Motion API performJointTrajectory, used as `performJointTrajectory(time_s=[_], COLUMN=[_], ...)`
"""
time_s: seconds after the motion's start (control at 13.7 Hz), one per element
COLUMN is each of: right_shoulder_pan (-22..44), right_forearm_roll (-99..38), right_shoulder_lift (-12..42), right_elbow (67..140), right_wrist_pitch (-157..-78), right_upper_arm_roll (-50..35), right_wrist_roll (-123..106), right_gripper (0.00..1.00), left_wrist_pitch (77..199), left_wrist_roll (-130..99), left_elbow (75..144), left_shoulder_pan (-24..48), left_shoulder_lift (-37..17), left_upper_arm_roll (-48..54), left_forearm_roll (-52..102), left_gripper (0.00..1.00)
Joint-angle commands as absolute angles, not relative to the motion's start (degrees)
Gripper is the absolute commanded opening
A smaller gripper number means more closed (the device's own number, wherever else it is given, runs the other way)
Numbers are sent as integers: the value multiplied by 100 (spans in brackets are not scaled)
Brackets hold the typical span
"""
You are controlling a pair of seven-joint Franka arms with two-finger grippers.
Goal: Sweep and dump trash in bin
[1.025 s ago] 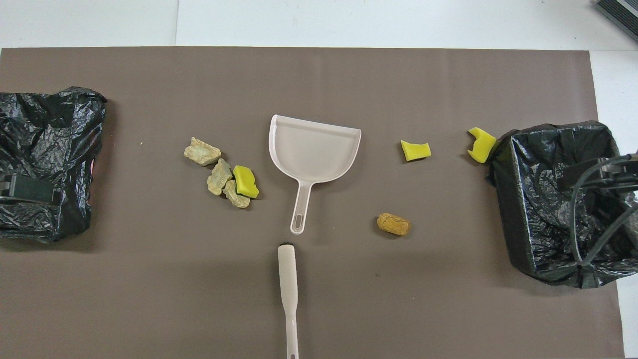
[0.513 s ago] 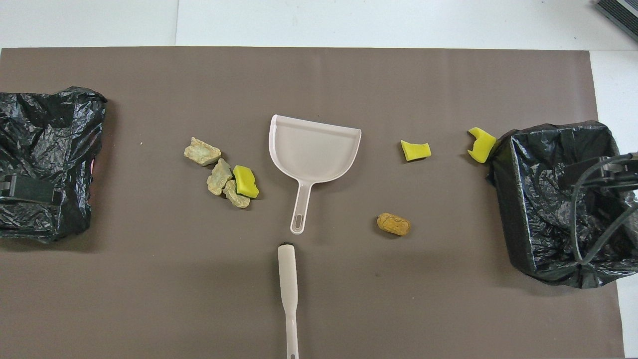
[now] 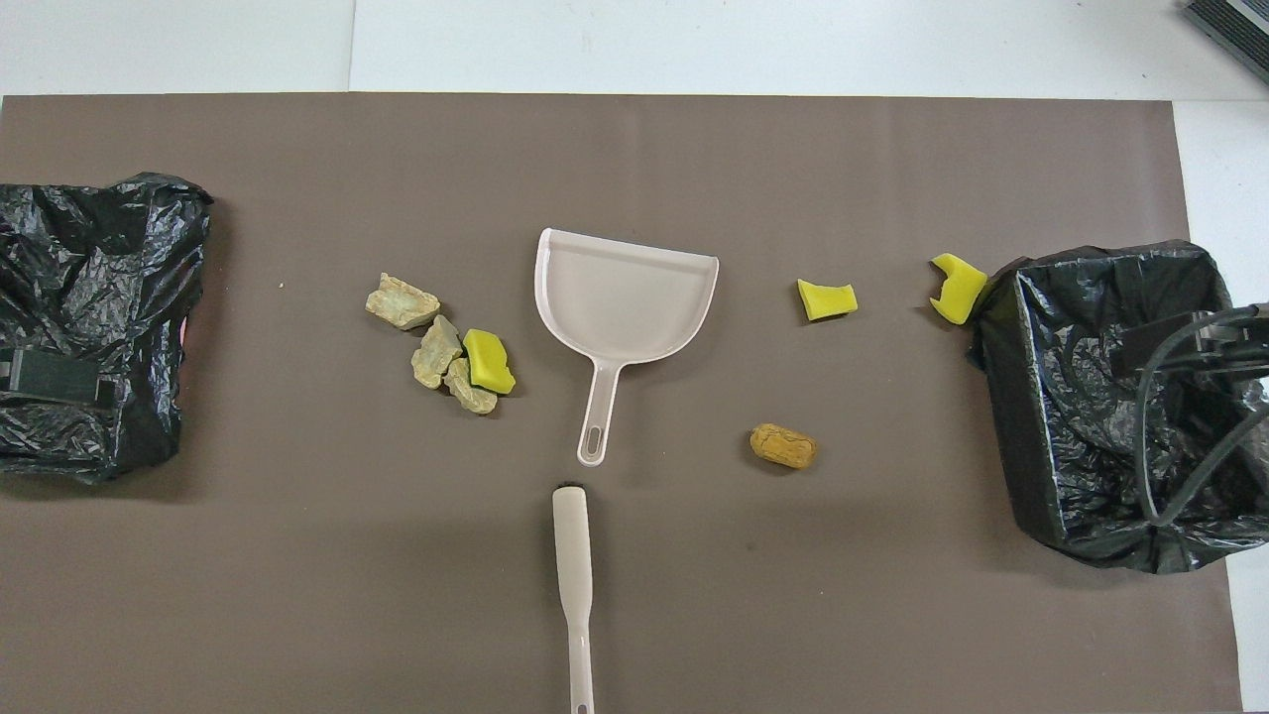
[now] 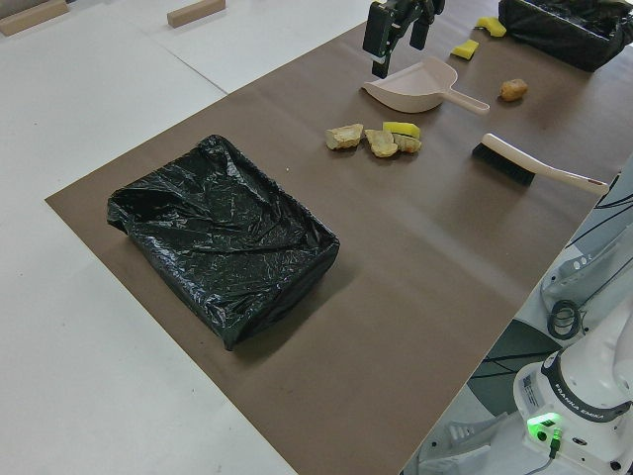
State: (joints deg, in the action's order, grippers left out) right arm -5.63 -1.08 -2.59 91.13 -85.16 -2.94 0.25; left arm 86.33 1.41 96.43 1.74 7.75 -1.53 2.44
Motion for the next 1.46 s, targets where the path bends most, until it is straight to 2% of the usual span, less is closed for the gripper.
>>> performJointTrajectory(time_s=[0.0,0.95,1.39], right_shoulder_pan=[-598,-589,-589], right_forearm_roll=[-123,-141,-141], right_shoulder_lift=[-316,-325,-334], right_elbow=[9158,9158,9167], right_wrist_pitch=[-8596,-8596,-8561], right_upper_arm_roll=[-299,-299,-308], right_wrist_roll=[44,44,44], right_gripper=[100,100,100], left_wrist_pitch=[8876,8921,8912], left_wrist_roll=[158,114,97], left_elbow=[9861,10335,10739], left_shoulder_pan=[123,272,596], left_shoulder_lift=[914,1028,1107], left_upper_arm_roll=[-132,-53,-44], left_forearm_roll=[246,246,246], left_gripper=[100,100,100])
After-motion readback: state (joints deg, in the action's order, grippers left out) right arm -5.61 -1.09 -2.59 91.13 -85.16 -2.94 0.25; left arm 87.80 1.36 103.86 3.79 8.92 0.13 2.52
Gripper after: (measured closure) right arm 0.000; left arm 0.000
